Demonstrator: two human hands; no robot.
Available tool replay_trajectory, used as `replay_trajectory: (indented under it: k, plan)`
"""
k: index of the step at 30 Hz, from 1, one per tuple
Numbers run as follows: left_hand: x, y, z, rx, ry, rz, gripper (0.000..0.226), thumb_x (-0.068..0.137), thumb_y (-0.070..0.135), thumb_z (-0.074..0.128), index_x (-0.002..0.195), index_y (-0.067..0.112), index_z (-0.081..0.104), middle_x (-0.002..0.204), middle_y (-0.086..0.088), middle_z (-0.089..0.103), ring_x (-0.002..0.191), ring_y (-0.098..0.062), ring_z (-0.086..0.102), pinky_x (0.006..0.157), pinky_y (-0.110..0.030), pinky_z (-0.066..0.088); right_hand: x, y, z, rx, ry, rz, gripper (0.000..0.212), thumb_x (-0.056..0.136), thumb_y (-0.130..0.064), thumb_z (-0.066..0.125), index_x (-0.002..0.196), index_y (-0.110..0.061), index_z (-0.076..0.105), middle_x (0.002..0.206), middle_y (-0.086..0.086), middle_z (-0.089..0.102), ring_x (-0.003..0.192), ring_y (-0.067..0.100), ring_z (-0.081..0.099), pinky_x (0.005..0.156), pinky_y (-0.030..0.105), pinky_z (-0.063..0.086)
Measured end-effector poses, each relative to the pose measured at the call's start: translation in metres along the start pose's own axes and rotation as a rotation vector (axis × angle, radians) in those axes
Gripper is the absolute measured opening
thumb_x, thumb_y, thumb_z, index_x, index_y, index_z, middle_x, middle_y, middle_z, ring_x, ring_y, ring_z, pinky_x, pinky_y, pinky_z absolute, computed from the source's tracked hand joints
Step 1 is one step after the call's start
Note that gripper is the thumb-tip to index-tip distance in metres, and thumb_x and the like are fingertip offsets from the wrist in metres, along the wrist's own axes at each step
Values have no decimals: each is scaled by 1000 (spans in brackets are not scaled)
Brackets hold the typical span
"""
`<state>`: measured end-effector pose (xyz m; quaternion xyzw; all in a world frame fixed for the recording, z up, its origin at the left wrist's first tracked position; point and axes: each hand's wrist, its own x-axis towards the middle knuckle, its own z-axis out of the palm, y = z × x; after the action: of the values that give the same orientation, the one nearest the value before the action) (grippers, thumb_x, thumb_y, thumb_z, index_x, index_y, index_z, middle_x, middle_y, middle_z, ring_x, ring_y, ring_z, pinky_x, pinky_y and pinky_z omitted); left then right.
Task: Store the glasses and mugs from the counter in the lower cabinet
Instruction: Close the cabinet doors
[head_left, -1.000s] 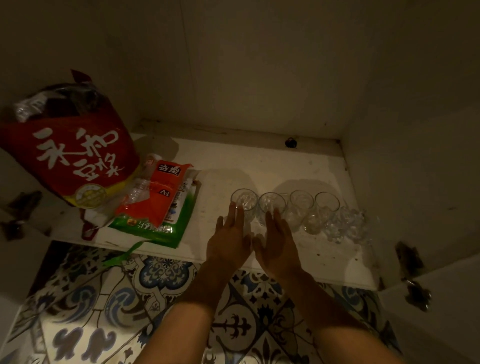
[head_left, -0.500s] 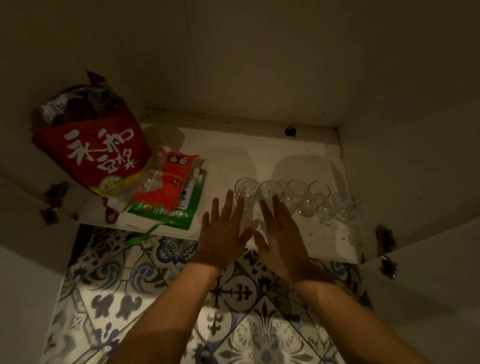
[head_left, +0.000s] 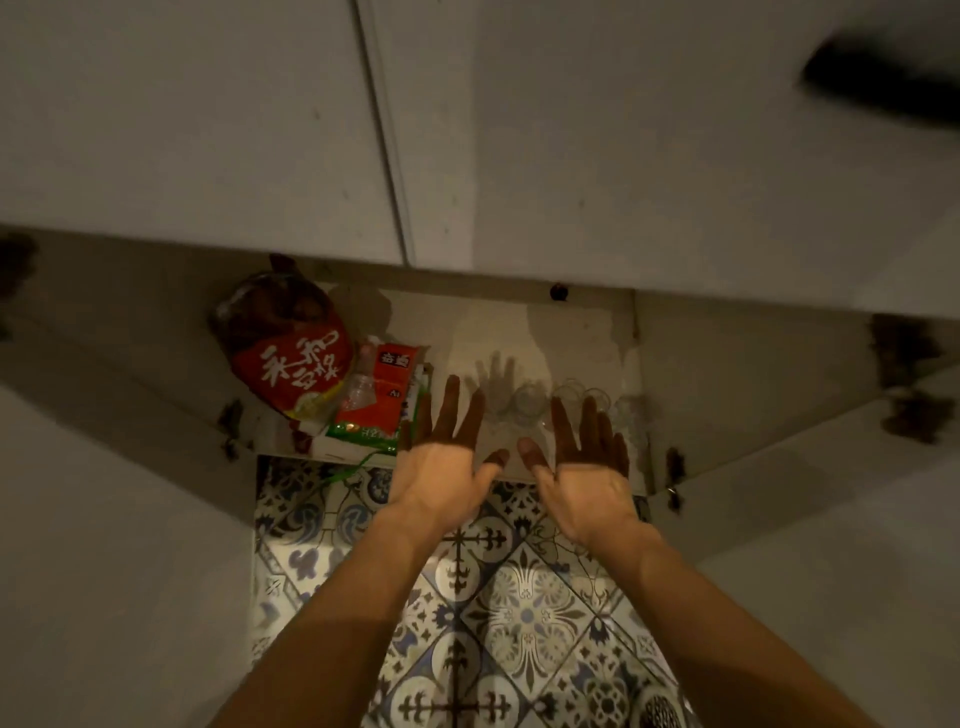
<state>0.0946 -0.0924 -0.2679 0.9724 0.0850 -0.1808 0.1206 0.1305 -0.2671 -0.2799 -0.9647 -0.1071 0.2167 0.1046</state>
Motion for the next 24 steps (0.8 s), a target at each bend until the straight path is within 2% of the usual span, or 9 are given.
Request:
replay_trajectory:
  k: [2,3,4,5,6,8,11,15,24]
  plan:
    - [-24,5,-37,13,-23,-25,63,99,63,33,146,24,40,150,-14,47,133,-33,47,110,-50,36,-22,-19,-34,0,6,28,79,98,-69,18,162,-30,-7,169,16,-5,157,32,2,126,48,-1]
    - [-38,6,-55,29,-15,-21,62,98,65,29,137,22,50,137,-12,57,125,-32,52,108,-49,37,-35,-29,-51,-9,9,42,81,96,-71,14,162,-24,8,167,20,15,154,34,18,124,50,5]
    - [-52,7,-70,32,4,-4,64,98,67,26,137,22,50,136,-12,57,126,-32,49,110,-50,35,-49,-38,-68,-14,19,55,85,94,-74,10,158,-20,26,159,22,35,147,35,33,123,52,12]
    - [-67,7,-84,24,22,12,67,98,68,25,145,23,42,143,-12,50,133,-34,43,114,-51,30,-64,-47,-83,-4,42,68,87,93,-75,7,151,-19,38,151,21,46,141,35,39,121,53,17]
    - [-81,7,-97,9,25,28,71,98,69,23,153,26,30,155,-13,38,143,-37,32,119,-53,24,-79,-56,-95,15,66,74,85,93,-75,7,150,-20,39,151,20,46,142,35,37,122,53,17]
    - [-106,7,-115,-29,-21,41,76,98,69,21,160,31,3,169,-8,2,155,-37,1,125,-54,9,-107,-68,-113,68,76,90,80,96,-71,10,159,-24,22,163,19,26,152,35,18,125,51,8]
    - [-148,12,-148,-54,-16,82,78,97,70,22,159,33,-9,166,-1,-24,153,-33,-18,125,-54,3,-152,-85,-141,120,94,99,75,99,-68,13,162,-31,0,170,17,-4,157,33,-4,125,52,-1]
    - [-192,22,-183,-93,36,89,78,97,71,21,159,34,-7,165,1,-25,153,-31,-19,125,-54,1,-203,-91,-172,109,98,72,75,97,-71,13,161,-35,-4,168,16,-16,156,33,-14,124,53,-7]
    - [-314,54,-190,-34,81,-8,81,93,76,15,160,35,0,168,-1,-16,154,-34,-13,124,-58,2,-322,-59,-199,15,66,84,93,83,-89,6,161,-38,-2,167,17,-20,154,37,-18,121,57,-13]
